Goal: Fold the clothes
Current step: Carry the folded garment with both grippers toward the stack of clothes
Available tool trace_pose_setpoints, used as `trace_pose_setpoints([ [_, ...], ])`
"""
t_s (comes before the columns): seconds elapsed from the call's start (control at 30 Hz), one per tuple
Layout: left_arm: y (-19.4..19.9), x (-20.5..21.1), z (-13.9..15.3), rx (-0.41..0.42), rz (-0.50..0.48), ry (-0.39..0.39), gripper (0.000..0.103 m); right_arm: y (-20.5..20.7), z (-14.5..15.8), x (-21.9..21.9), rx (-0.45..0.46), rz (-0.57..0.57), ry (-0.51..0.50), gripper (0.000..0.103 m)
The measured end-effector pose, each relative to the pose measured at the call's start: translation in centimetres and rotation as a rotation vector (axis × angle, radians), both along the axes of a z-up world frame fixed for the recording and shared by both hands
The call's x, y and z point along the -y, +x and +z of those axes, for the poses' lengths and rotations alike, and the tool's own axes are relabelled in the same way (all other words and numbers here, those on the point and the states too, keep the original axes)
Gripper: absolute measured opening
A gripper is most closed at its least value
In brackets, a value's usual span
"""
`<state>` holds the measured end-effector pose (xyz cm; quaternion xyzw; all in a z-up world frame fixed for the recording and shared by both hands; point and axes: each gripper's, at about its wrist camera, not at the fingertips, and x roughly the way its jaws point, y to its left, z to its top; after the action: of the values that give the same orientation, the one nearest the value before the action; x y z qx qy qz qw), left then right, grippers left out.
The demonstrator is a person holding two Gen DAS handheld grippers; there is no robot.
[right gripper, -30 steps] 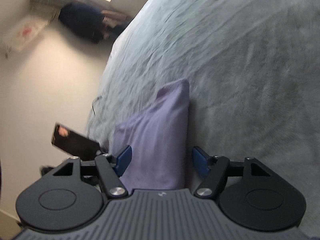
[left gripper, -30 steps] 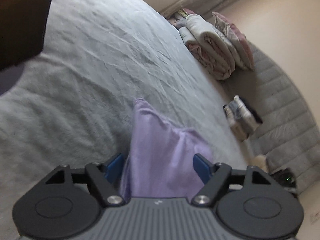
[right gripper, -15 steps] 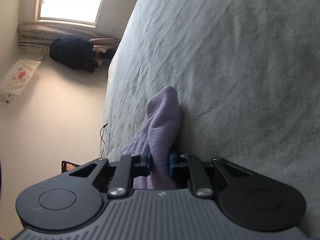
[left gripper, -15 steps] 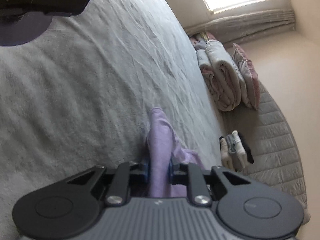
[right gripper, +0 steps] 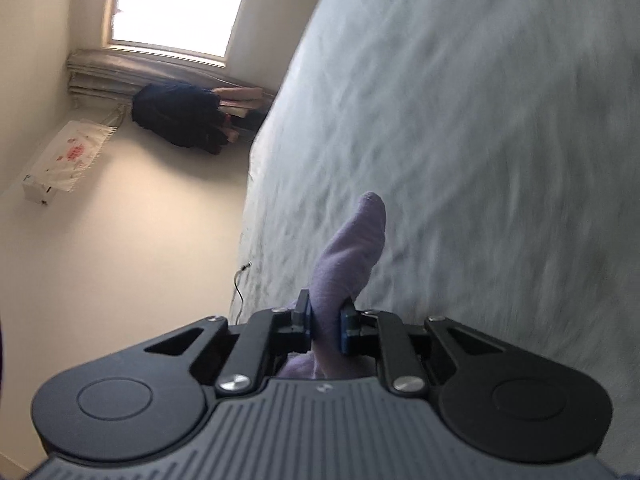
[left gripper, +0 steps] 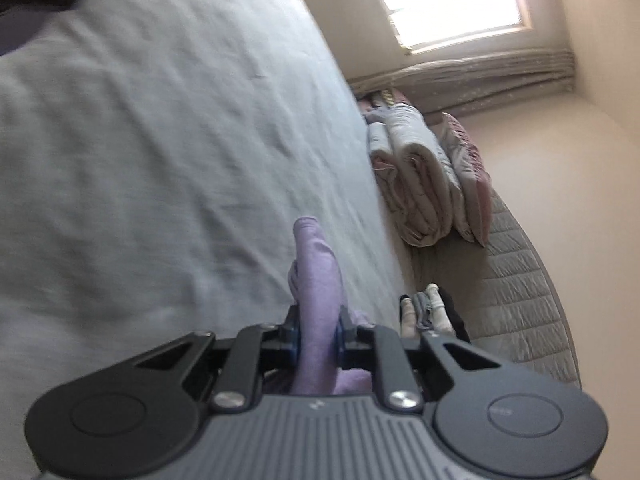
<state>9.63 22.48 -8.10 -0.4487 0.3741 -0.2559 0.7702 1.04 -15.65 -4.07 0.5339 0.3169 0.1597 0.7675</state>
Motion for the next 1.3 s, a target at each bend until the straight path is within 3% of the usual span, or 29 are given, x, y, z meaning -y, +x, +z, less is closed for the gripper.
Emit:
trace_pose_setpoints([
  [0.23, 2.1, 7.4, 4.4, 0.112, -0.046, 0.001, 0.016, -0.1, 3.5, 6.1, 0.064, -0.036, -0.045, 0.016],
  [0.67, 8.0, 26.2, 13.7, 0.26, -0.151, -0.016, 0.015, 1.3, 11.7, 20.6, 0.213, -0.156, -0.162, 0.016],
  [0.97, 11.5, 40.4, 15.8, 0.316, -0.23, -0.033, 0.015, 3.8, 15.2, 30.0, 0.286, -0.228, -0.283, 0.016],
  [1.3, 16.7, 51.8, 15.5, 0.31, -0.225, -0.12, 0.015, 7.5, 17.9, 39.4, 0.347, -0.274, -0.44, 0.016],
])
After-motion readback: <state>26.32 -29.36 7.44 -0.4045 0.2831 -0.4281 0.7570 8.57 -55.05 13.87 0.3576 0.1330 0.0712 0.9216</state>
